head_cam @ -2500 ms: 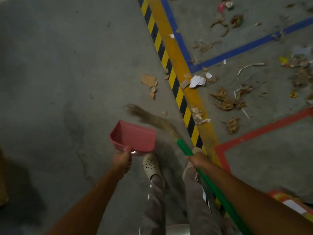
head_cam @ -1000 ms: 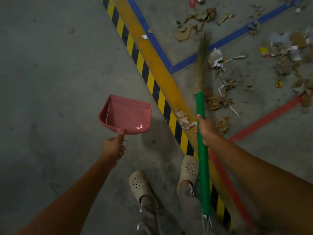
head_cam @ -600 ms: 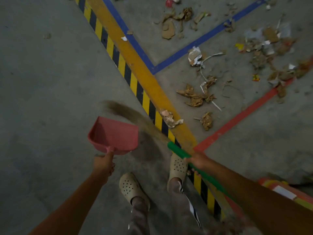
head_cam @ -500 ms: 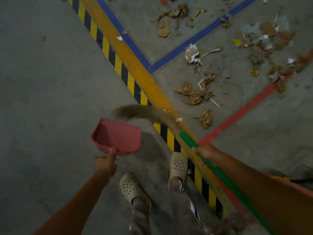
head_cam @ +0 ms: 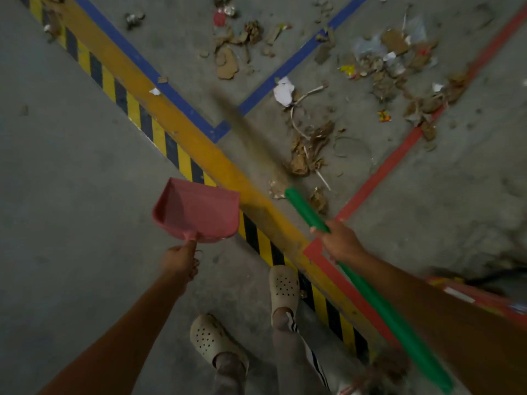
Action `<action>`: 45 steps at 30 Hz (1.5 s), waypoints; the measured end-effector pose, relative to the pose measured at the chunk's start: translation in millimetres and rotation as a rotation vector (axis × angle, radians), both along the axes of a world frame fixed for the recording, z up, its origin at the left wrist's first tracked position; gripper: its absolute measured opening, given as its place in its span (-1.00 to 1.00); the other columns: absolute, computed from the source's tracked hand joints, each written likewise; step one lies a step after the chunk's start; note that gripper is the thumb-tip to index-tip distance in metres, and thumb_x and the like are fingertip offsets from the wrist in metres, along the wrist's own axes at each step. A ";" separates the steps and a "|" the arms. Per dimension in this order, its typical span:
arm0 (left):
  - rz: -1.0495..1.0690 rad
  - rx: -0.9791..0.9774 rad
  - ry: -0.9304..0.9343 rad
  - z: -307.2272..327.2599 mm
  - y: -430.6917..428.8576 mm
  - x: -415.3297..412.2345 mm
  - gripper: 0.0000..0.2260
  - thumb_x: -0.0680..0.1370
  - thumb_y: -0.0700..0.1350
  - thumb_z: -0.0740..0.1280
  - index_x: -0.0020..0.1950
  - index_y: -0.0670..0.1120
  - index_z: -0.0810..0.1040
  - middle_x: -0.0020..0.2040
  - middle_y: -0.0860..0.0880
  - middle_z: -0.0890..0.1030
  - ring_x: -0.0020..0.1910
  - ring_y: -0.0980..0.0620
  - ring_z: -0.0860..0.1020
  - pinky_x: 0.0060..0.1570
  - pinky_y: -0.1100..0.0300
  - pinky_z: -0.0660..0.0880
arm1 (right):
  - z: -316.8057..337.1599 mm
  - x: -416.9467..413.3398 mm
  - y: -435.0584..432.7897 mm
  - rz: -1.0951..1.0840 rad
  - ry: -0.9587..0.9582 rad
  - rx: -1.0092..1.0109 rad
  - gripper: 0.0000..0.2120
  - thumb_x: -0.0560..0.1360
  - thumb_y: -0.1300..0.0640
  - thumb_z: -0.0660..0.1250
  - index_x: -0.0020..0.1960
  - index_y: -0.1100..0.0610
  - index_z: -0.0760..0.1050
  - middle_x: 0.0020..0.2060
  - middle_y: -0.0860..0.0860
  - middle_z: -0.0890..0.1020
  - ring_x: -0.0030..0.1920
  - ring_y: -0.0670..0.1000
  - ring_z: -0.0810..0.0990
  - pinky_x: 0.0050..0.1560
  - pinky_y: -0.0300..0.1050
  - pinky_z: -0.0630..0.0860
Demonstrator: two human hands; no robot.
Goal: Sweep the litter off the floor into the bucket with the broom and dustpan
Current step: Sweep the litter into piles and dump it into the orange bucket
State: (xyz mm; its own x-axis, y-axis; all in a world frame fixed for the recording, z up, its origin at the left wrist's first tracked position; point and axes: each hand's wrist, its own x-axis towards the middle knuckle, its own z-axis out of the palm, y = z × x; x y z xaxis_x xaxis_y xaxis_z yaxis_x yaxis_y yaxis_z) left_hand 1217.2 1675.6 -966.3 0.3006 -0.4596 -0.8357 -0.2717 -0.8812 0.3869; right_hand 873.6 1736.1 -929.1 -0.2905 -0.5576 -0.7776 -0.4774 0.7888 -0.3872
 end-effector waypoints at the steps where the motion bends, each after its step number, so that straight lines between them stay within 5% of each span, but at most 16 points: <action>1: 0.000 0.007 -0.014 0.0 -2.9 -5.4 -0.51 0.59 0.25 0.30 -0.09 -0.21 0.51 -0.37 -0.13 0.47 -0.57 0.02 0.34 -0.56 0.31 0.21 | -0.4 -3.4 7.6 0.068 0.007 0.085 -0.80 0.62 -0.08 0.28 0.11 0.04 0.49 -0.27 0.05 0.59 -0.34 0.06 0.59 -0.34 -0.12 0.52; 7: -0.095 0.024 -0.063 4.1 -21.7 -26.5 -0.56 0.61 0.18 0.32 -0.10 -0.22 0.52 -0.37 -0.15 0.46 -0.57 0.01 0.34 -0.61 0.34 0.18 | -5.8 -49.2 5.7 -0.018 0.075 0.419 -0.70 0.61 -0.03 0.33 0.01 0.23 0.52 -0.31 0.11 0.57 -0.34 0.08 0.55 -0.34 -0.17 0.42; 13: -0.187 -0.004 -0.048 17.4 -54.8 -52.1 -0.55 0.59 0.23 0.32 -0.15 -0.17 0.45 -0.38 -0.15 0.43 -0.59 0.03 0.32 -0.60 0.35 0.18 | -18.5 -68.2 -26.7 -0.381 0.124 0.171 -0.65 0.58 -0.10 0.33 -0.07 0.22 0.56 -0.34 0.13 0.62 -0.39 0.12 0.59 -0.30 -0.09 0.51; 20: -0.211 -0.068 0.044 35.3 -96.0 -92.9 -0.55 0.59 0.23 0.33 -0.18 -0.15 0.43 -0.43 -0.11 0.41 -0.60 0.03 0.30 -0.53 0.31 0.18 | 1.0 -64.5 -35.9 -0.478 0.141 0.107 -0.61 0.57 -0.17 0.24 0.16 0.14 0.53 -0.03 0.15 0.66 -0.12 0.18 0.67 -0.22 -0.07 0.57; 29: -0.319 -0.043 0.083 35.4 -134.2 -73.0 -0.55 0.57 0.26 0.35 -0.18 -0.11 0.39 -0.37 -0.16 0.41 -0.55 0.01 0.31 -0.54 0.27 0.19 | 28.1 -9.2 -23.5 -0.597 0.138 0.113 -0.66 0.59 -0.19 0.24 0.13 0.09 0.47 -0.13 0.11 0.64 -0.25 0.12 0.65 -0.33 -0.08 0.57; 33: -0.396 -0.017 0.118 41.7 -150.5 -43.2 -0.56 0.57 0.21 0.36 -0.19 -0.14 0.42 -0.38 -0.16 0.41 -0.53 0.01 0.31 -0.59 0.30 0.19 | 43.5 37.9 -18.9 -0.766 0.086 0.105 -0.68 0.62 -0.14 0.26 -0.09 0.11 0.46 -0.32 0.09 0.58 -0.42 0.06 0.53 -0.37 -0.09 0.47; 36: -0.529 0.019 0.100 48.9 -161.8 -14.2 -0.70 0.59 -0.02 0.41 -0.24 -0.18 0.49 -0.37 -0.15 0.43 -0.53 -0.01 0.31 -0.64 0.32 0.19 | 50.9 79.9 -13.3 -0.849 0.089 0.065 -0.66 0.63 -0.10 0.27 -0.20 0.11 0.41 -0.38 0.07 0.53 -0.45 0.07 0.49 -0.41 -0.07 0.46; 39: -0.695 0.047 0.021 55.8 -175.2 10.8 -0.86 0.56 -0.24 0.36 -0.16 -0.28 0.55 -0.30 -0.22 0.52 -0.52 -0.02 0.34 -0.65 0.34 0.20 | 55.1 121.4 -6.0 -0.902 0.126 -0.004 -0.70 0.62 -0.13 0.27 -0.09 0.11 0.47 -0.35 0.10 0.54 -0.40 0.11 0.52 -0.36 0.05 0.50; 45: -0.894 0.057 0.011 78.0 -181.9 27.1 -0.70 0.62 -0.16 0.33 -0.27 -0.27 0.48 -0.46 -0.15 0.48 -0.73 0.11 0.31 -0.68 0.37 0.16 | 72.4 191.3 20.2 -1.093 0.064 -0.165 -0.69 0.64 -0.01 0.30 -0.15 0.19 0.45 -0.47 0.10 0.49 -0.59 -0.01 0.45 -0.50 -0.13 0.42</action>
